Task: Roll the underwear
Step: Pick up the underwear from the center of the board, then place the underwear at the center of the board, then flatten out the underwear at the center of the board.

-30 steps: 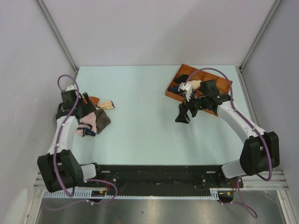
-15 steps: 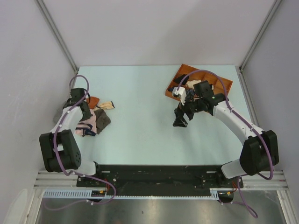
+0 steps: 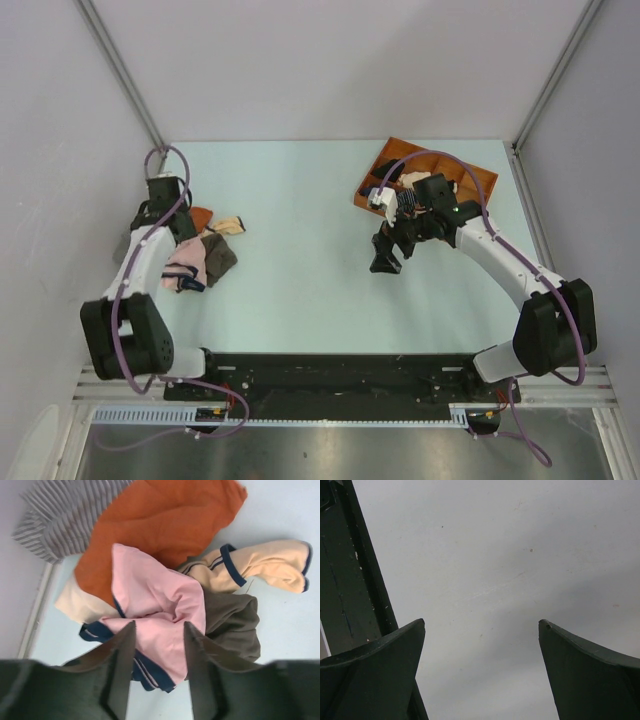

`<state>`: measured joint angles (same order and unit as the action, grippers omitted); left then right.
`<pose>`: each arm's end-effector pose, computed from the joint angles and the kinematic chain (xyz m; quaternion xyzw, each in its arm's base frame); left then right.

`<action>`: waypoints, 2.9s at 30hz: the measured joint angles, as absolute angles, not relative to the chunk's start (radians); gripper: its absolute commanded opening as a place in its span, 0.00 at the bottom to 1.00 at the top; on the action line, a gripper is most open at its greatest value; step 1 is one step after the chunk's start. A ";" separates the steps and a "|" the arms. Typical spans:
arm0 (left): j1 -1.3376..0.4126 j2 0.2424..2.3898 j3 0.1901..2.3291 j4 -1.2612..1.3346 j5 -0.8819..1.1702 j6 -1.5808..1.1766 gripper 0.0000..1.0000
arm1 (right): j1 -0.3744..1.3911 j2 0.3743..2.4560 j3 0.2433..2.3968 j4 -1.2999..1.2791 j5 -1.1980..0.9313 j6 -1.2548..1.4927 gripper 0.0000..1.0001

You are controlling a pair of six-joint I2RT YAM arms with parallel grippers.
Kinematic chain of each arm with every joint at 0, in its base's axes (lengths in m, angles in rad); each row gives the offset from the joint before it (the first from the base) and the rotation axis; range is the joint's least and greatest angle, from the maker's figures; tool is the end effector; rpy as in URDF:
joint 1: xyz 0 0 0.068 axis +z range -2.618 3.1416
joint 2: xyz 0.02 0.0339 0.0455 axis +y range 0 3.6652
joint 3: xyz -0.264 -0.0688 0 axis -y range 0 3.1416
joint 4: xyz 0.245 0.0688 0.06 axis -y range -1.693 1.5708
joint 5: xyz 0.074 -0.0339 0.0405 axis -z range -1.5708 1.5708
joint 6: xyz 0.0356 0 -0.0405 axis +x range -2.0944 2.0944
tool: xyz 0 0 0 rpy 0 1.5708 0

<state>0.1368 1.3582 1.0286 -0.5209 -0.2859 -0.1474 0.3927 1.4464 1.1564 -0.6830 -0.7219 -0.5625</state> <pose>0.2828 0.0491 0.2677 -0.1809 0.9099 0.1315 0.3495 0.2643 0.1350 0.2796 -0.5033 0.7462 0.3129 0.3031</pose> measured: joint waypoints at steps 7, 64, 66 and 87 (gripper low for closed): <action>0.137 1.564 1.084 -0.543 -0.243 -0.117 0.34 | 0.393 1.446 1.156 -0.685 -0.721 -0.570 1.00; -0.560 1.269 0.789 -0.191 0.054 -0.406 0.91 | 0.244 1.426 1.126 -0.898 -0.922 -1.015 0.88; -0.563 1.163 0.783 -0.147 0.072 -0.369 0.91 | 0.297 1.445 1.106 -0.920 -0.921 -1.100 0.85; -0.566 0.802 0.633 -0.219 -0.118 -0.358 0.91 | 0.803 1.610 0.963 -0.868 -0.603 -1.532 0.31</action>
<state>-0.5655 0.8017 0.6331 -0.2188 -0.1184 -0.3584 0.8028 1.6104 0.9630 -0.8684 -0.6025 -1.5318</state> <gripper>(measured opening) 0.911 0.473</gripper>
